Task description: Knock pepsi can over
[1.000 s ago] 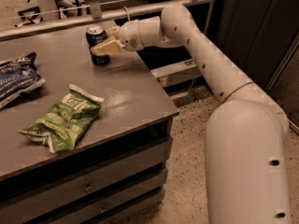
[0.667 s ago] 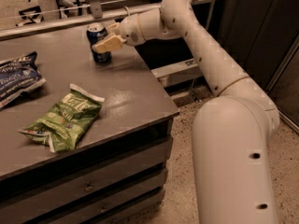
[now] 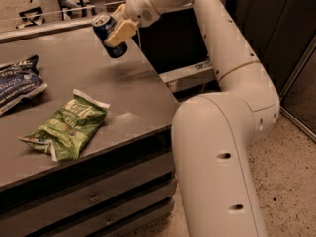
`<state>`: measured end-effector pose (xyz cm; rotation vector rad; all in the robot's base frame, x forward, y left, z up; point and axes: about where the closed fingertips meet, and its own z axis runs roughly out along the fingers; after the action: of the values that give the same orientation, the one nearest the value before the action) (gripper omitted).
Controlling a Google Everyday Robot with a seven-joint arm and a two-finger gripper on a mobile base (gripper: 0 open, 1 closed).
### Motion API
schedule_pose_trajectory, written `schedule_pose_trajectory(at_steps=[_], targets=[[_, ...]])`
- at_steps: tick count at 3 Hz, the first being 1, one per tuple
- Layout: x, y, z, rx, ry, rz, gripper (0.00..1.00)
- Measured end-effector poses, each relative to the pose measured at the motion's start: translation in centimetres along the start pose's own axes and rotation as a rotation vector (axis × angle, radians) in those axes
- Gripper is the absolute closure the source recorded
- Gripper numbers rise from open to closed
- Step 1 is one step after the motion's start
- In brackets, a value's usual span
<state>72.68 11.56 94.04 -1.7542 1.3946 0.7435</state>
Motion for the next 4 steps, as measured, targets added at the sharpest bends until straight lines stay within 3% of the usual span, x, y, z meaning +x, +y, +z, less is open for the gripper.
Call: schedule_pose_trajectory(at_steps=[1,2,3,4], targets=[[-0.8,3.3,-2.8,-0.084,0.180,-0.184,1.00],[-1.6,5.5,-5.4,-0.112,0.359,-0.386,1.00],[-3.4,6.9,-8.7,-0.058,0.491,-0.595,1.00],[-3.9,9.9,-10.8,-0.044,0.568,-0.762,1.00]])
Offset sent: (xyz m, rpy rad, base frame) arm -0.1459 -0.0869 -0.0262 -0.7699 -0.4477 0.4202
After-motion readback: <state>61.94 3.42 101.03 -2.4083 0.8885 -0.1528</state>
